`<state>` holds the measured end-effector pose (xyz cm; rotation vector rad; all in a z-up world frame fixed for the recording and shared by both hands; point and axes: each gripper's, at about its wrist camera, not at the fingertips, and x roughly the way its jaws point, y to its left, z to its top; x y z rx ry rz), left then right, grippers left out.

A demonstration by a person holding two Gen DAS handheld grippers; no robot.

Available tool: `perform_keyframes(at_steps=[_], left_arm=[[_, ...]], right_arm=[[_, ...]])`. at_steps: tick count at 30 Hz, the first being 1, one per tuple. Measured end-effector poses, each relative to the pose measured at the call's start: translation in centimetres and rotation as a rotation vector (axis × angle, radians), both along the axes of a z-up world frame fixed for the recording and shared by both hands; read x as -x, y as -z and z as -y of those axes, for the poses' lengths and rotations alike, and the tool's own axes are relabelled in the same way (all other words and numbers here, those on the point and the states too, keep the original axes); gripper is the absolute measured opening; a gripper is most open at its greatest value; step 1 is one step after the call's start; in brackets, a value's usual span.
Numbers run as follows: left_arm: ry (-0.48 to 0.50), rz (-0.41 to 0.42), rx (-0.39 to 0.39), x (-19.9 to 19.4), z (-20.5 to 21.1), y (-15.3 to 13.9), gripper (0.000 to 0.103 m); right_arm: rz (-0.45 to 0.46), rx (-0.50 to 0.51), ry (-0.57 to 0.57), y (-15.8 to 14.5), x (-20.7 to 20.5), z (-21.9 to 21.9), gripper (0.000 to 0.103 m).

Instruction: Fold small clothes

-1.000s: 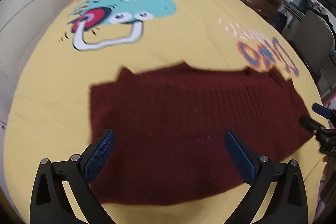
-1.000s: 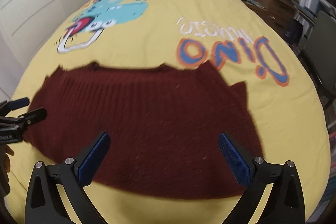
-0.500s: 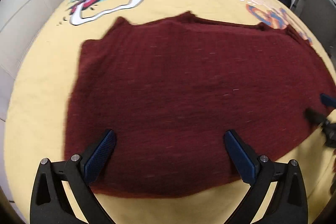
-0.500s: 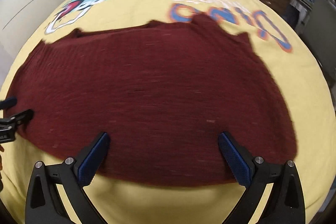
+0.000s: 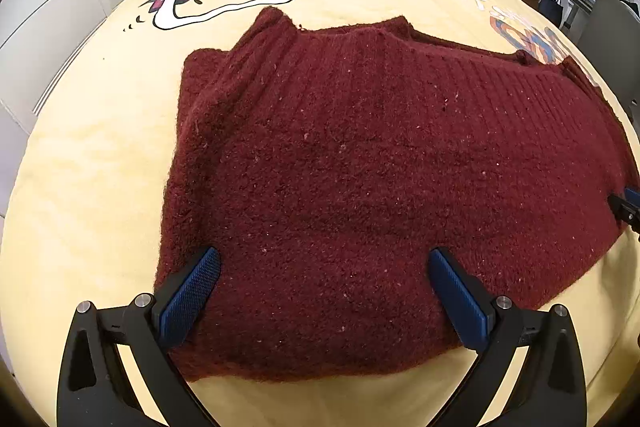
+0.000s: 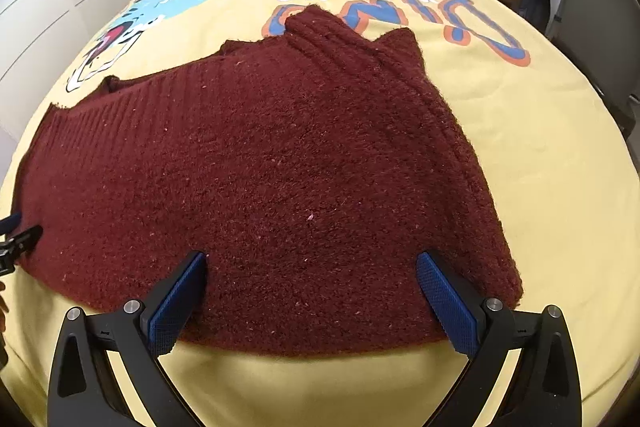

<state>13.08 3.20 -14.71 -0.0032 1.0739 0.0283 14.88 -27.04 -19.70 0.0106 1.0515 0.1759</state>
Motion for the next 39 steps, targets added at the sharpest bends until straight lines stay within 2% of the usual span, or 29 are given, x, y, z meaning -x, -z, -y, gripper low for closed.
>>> perform_keyframes(at_steps=[5, 7, 10, 14, 17, 19, 21, 25, 28, 34, 37, 39], left_arm=[[0.02, -0.045, 0.022, -0.5, -0.3, -0.5, 0.102], [0.034, -0.086, 0.046, -1.0, -0.5, -1.2, 0.102], [0.039, -0.103, 0.102, -1.1, -1.0, -2.6, 0.102], [0.01, -0.109, 0.177, -1.3, -3.2, -4.7, 0.102], [-0.022, -0.12, 0.176, -1.7, -5.1, -5.2, 0.102], [-0.046, -0.131, 0.178, -1.8, -6.4, -4.9, 0.102], [-0.072, -0.145, 0.214, -2.0, -7.5, -4.3, 0.102], [-0.12, -0.208, 0.312, -2.5, -9.2, -1.9, 0.102], [-0.12, -0.252, 0.353, -3.1, -9.4, 0.2, 0.102], [-0.115, -0.249, 0.375, -3.7, -9.3, 1.2, 0.102], [-0.078, -0.244, 0.376, -4.0, -8.3, 1.4, 0.101], [-0.044, -0.241, 0.35, -4.2, -7.6, 1.5, 0.098]], right_arm=[[-0.041, 0.023, -0.015, -1.3, -0.3, -0.4, 0.103], [-0.045, 0.029, -0.021, -2.1, -0.2, -0.8, 0.103], [-0.036, 0.059, -0.049, -3.5, 0.5, -1.5, 0.103], [-0.018, 0.072, -0.08, -5.3, 1.9, -1.9, 0.103], [-0.019, 0.066, -0.081, -5.9, 2.7, -1.8, 0.103], [-0.023, 0.066, -0.08, -6.0, 3.1, -1.9, 0.103], [-0.029, 0.07, -0.076, -6.1, 3.3, -1.8, 0.103], [-0.046, 0.073, -0.055, -5.8, 3.6, -1.2, 0.103], [-0.058, 0.084, -0.045, -5.6, 3.7, -0.7, 0.103], [-0.064, 0.086, -0.025, -5.6, 3.8, 0.4, 0.103], [-0.065, 0.074, -0.013, -5.7, 4.0, 0.9, 0.103], [-0.065, 0.071, -0.01, -5.8, 4.1, 1.2, 0.103]])
